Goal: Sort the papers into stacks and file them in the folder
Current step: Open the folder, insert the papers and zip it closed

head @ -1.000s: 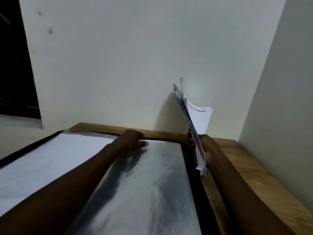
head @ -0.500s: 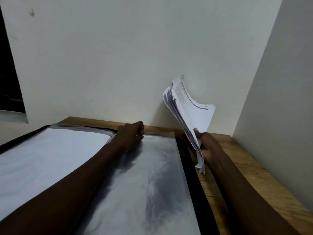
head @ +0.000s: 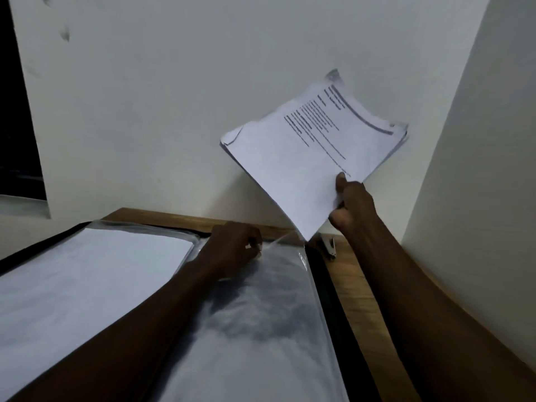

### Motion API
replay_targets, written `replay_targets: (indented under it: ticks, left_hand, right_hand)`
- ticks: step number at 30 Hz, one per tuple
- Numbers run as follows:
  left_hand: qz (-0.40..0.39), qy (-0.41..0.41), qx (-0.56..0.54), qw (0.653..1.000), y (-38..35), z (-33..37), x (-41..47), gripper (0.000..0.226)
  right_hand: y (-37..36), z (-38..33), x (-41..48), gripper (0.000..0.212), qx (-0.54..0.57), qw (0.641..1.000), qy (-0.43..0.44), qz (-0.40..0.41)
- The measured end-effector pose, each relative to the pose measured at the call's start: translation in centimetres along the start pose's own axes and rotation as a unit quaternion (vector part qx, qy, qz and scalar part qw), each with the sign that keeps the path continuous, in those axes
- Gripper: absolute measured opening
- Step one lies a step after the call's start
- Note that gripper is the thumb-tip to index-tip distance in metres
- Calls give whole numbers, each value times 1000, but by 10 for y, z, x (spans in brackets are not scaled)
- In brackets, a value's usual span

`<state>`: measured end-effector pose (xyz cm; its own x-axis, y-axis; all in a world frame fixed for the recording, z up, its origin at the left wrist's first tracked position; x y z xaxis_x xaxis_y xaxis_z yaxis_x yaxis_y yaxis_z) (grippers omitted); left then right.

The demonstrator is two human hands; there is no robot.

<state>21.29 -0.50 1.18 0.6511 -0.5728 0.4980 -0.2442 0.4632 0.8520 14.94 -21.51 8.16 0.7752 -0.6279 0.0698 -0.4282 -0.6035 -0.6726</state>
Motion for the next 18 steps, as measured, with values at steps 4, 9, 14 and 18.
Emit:
replay_targets:
  ticks: [4, 9, 14, 18]
  left_hand:
    - [6, -29, -7, 1000, -1, 4, 0, 15]
    - [3, -60, -26, 998, -2, 10, 5, 4]
    - [-11, -52, -26, 998, -3, 5, 8, 3]
    - [23, -42, -38, 998, 6, 2, 8, 3]
  right_hand:
    - [-44, 12, 15, 36, 35, 997, 51, -35]
    - [-71, 44, 28, 38, -6, 994, 87, -73]
    - [-63, 61, 45, 42, -91, 987, 107, -74]
    - [-44, 71, 54, 42, -121, 985, 100, -73]
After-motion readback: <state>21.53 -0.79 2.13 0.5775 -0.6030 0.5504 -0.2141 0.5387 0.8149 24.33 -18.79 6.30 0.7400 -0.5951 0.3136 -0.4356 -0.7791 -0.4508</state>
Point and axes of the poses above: each hand's wrist, its own x-axis towards the middle knuckle, its own y-axis out of the back of the hand, z = x × y, the point moved 7 cm from there along x, towards the middle knuckle, and after that the axes turned 14 degrees about x, right-handed, at the moved point
